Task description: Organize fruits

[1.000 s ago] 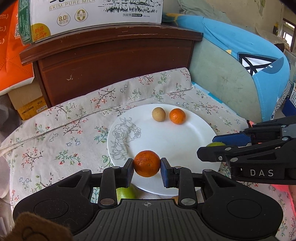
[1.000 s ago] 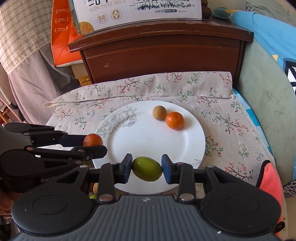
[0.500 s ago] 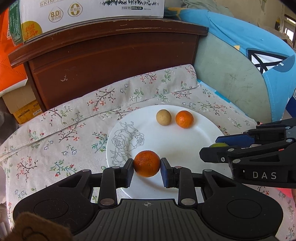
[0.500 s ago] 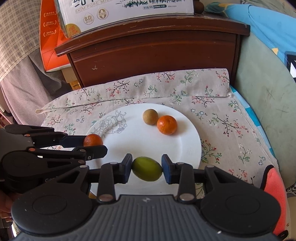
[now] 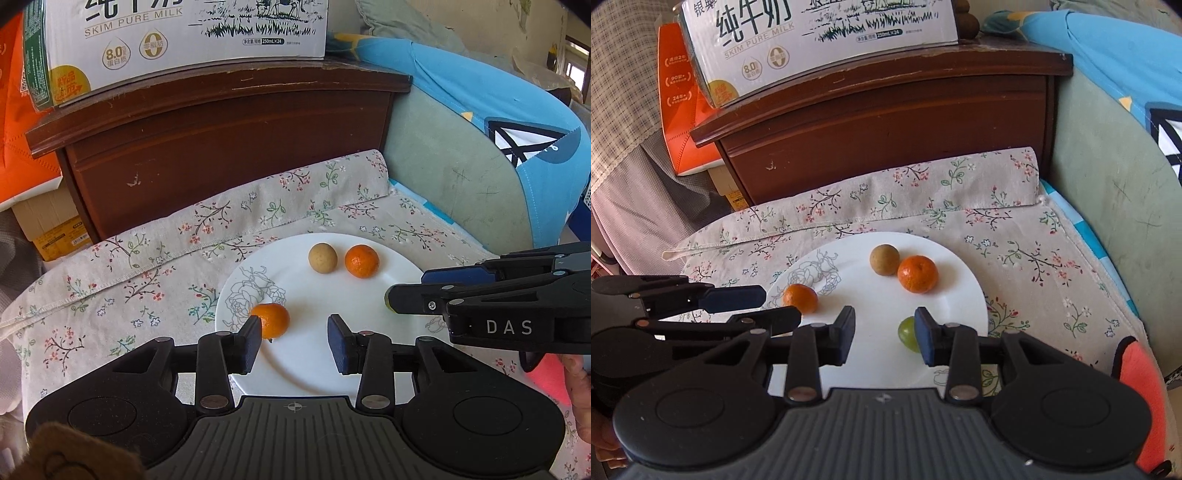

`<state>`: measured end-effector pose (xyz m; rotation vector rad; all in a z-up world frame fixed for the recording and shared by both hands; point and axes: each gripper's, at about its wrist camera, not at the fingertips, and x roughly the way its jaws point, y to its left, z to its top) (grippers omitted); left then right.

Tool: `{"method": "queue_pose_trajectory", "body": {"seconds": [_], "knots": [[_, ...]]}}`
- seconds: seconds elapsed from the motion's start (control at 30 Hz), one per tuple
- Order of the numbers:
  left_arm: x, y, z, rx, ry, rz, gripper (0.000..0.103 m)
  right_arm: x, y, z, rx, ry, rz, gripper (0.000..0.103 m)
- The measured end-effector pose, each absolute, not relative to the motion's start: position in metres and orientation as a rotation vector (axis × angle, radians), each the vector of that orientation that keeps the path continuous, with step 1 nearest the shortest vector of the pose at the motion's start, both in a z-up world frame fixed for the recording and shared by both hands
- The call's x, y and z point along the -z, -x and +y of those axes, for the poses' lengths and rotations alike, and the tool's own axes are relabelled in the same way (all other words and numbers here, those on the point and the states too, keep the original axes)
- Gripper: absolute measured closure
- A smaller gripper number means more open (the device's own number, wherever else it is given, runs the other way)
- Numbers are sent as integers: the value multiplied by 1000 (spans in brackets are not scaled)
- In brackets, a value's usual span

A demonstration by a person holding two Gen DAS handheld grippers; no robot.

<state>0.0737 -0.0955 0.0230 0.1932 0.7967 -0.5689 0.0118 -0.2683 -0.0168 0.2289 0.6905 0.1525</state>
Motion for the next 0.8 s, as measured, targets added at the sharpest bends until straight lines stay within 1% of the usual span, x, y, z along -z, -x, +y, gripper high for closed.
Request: {"method": "queue_pose_trajectory", "body": {"seconds": [0.2,0.8], "knots": [[-31,-67,-82,558,-180,795,58,13,-7,-271,-156,-229,688,67],[-37,-30,-33,516,-151,827,57,2,38,-270,-150,-226,674,66]]}}
